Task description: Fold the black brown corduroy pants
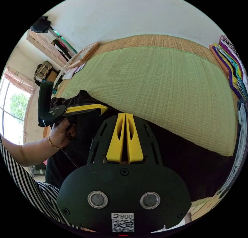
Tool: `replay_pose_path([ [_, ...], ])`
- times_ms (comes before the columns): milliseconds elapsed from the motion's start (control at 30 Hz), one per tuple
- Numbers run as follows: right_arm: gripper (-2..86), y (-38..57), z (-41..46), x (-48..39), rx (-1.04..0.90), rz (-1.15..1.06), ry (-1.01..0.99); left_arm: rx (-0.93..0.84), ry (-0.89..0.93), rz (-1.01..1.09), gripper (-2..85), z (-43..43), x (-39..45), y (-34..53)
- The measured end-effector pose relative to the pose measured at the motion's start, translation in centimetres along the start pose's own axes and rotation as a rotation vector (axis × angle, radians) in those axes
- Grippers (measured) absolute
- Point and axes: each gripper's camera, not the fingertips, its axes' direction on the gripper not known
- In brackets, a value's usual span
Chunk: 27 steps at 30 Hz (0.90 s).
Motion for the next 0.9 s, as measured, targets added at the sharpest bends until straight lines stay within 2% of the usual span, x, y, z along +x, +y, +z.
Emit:
replay_pose_path([
  [33,0.1,0.5,0.7,0.9,-0.049,0.028,-0.008,0.006,0.017,-0.011,0.0,-0.1,0.0,0.1],
  [133,0.0,1.8,0.1,3.0,-0.005,0.120,-0.144,0.021,0.069,-0.062,0.0,-1.6,-0.2,0.7],
  [233,0.1,2.7,-2.0,2.2,0.034,0.097,-0.119,0.081,0.027,-0.121,0.0,-5.3,-0.9,3.5],
  [400,0.1,5.4,-4.3,-1.3,-0.001,-0.054,-0.148,0.138,-0.169,-0.368,0.1,-12.2,-4.3,11.6],
  [533,0.1,8.9,-3.2,-4.0,-0.143,-0.126,-0.184,0.104,-0.387,-0.606,0.1,-15.1,-7.3,17.3],
  [567,0.1,9.8,-2.4,-4.5,-0.195,-0.150,-0.175,0.079,-0.320,-0.628,0.1,-14.5,-8.1,18.3],
  [633,0.2,11.2,-1.2,-4.9,-0.256,-0.174,-0.108,0.164,-0.210,-0.698,0.1,-15.1,-8.4,19.3],
  [700,0.2,11.6,-2.3,-4.5,-0.238,-0.136,-0.119,0.153,-0.212,-0.712,0.1,-15.6,-7.5,18.8],
  [767,0.2,12.4,-5.0,-4.8,-0.179,-0.154,-0.076,0.155,-0.259,-0.610,0.1,-16.2,-4.7,18.0],
  [900,0.2,14.5,-7.0,-3.7,-0.185,-0.141,-0.061,0.143,-0.215,-0.590,0.1,-15.5,-2.4,17.9],
])
